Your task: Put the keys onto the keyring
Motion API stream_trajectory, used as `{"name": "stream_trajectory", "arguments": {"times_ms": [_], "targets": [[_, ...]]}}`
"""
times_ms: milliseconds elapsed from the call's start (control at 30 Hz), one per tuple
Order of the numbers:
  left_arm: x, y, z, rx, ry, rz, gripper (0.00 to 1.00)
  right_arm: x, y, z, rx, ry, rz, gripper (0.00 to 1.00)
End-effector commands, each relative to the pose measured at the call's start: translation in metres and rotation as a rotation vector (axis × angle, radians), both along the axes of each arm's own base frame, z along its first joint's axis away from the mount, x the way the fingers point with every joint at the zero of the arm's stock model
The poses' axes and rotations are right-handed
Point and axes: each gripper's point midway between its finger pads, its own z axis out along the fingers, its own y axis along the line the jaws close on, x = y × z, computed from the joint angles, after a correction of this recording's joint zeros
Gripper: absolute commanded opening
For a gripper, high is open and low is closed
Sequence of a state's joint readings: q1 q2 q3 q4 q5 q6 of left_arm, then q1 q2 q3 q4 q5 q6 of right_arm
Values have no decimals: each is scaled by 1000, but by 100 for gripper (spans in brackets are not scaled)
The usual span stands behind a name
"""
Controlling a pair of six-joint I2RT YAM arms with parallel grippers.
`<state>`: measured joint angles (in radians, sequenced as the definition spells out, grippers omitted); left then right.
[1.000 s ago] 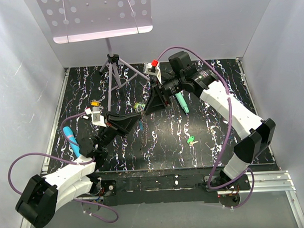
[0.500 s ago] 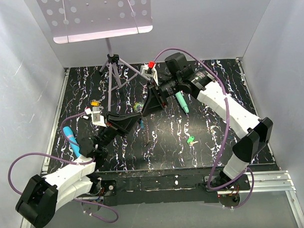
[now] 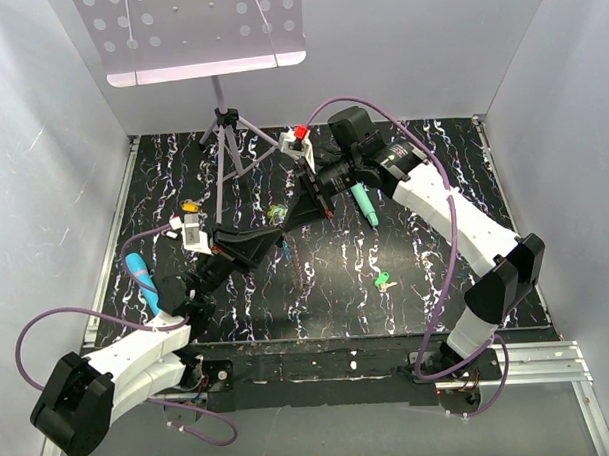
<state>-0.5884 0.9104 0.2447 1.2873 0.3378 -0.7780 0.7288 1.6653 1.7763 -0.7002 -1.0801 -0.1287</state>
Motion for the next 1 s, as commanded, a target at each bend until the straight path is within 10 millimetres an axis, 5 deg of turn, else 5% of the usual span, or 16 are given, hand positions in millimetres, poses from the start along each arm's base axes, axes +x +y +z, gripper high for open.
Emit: {"name": "stream_trajectory", "arguments": {"times_ms": [0, 100, 233, 367, 600, 967], "targets": [[-13, 7, 29, -32, -75, 3, 8, -8, -4, 5, 3, -64, 14, 1], [-19, 5, 17, 86, -40, 2, 41, -7, -19, -10, -59, -159, 6, 1], [-25, 6, -27, 377, 58, 18, 59, -13, -46, -36, -242, -240, 62, 1], [-36, 10, -53, 602, 36, -3, 61, -16, -67, -55, -415, -330, 135, 1], [-25, -2, -66, 753, -24, -47, 52, -12, -63, -55, -460, -453, 144, 1], [-21, -21, -49, 616, -183, -78, 47, -22, -63, -58, -458, -430, 170, 1]]}}
